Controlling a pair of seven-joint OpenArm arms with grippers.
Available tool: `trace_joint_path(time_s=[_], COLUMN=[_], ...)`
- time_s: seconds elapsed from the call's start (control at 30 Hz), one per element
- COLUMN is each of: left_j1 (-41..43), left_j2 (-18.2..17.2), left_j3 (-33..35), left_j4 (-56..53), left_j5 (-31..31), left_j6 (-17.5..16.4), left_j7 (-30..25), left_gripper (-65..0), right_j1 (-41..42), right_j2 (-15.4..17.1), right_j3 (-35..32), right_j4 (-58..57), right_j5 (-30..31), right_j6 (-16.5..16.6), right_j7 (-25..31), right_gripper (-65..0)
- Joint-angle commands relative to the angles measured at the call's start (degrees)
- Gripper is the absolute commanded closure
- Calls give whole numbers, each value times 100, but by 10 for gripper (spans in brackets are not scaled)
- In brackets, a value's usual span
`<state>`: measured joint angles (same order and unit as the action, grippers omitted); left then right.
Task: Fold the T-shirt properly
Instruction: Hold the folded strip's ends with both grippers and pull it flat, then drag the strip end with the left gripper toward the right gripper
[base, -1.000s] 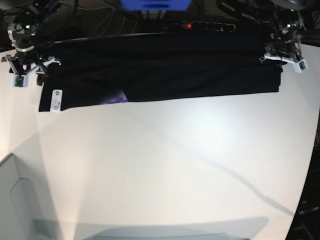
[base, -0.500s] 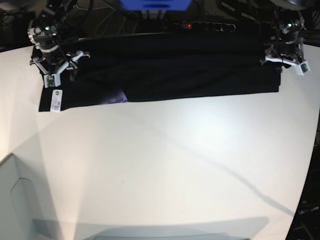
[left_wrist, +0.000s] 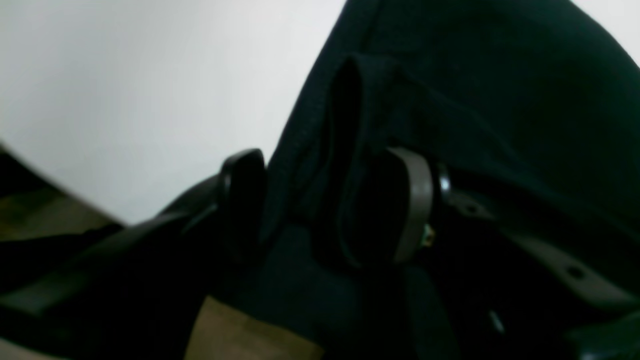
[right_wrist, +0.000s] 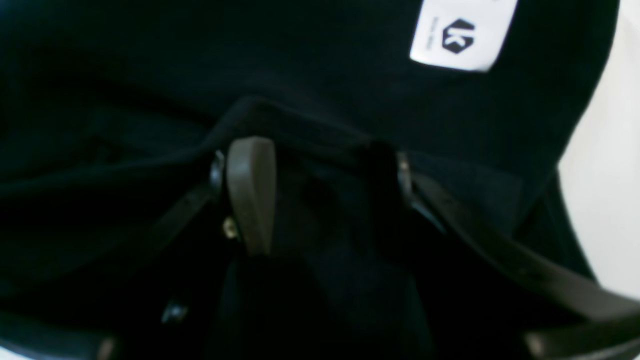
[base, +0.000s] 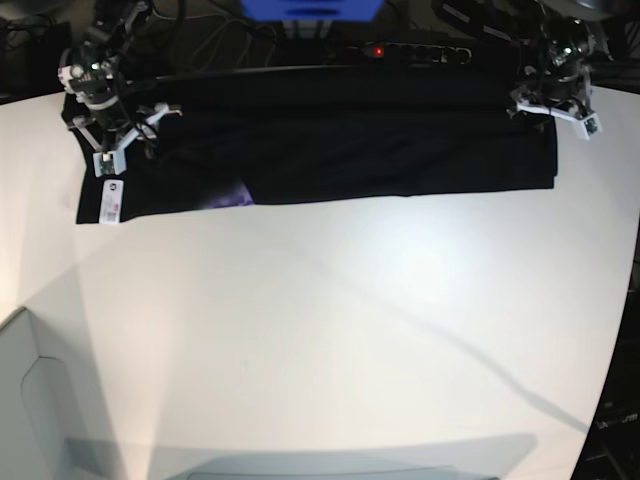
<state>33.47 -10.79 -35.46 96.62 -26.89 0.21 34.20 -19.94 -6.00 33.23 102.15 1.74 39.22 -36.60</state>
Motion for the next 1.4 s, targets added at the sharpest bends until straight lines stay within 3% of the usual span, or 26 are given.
trace_joint_path(time_s=[0.0, 0.4, 0.73, 0.8, 0.93, 1.0, 1.13, 1.37], left_j1=[-81, -750, -750, -750, -785, -873, -881, -477], left_j2=[-51, -42, -7, 2, 2, 2, 2, 98], left_j3=[69, 245, 263, 263, 263, 263, 254, 359], left_j4=[-5, -392, -488, -585, -857, -972, -901, 857], left_j5=[13, 21, 13, 4, -5, -5, -5, 4], left_j6=[-16, -16, -16, -16, -16, -16, -16, -16], left_j7=[75, 137, 137, 137, 66, 75, 75, 75], left_gripper=[-357, -358, -355, -310, -135, -10, 0, 0], right_j1=[65, 627, 645, 645, 654, 654, 654, 663], right_j2=[33, 569, 560, 560, 569, 569, 569, 569], right_j3=[13, 66, 22, 30, 48, 48, 48, 57], right_j4=[-30, -918, -927, -927, -927, -927, -927, -918], right_j5=[33, 24, 24, 24, 24, 24, 24, 24], right_j6=[78, 78, 78, 78, 78, 78, 78, 78], right_j7=[51, 60, 60, 60, 60, 60, 51, 51], right_gripper=[-306, -304, -303, -303, -303, -303, -303, -303])
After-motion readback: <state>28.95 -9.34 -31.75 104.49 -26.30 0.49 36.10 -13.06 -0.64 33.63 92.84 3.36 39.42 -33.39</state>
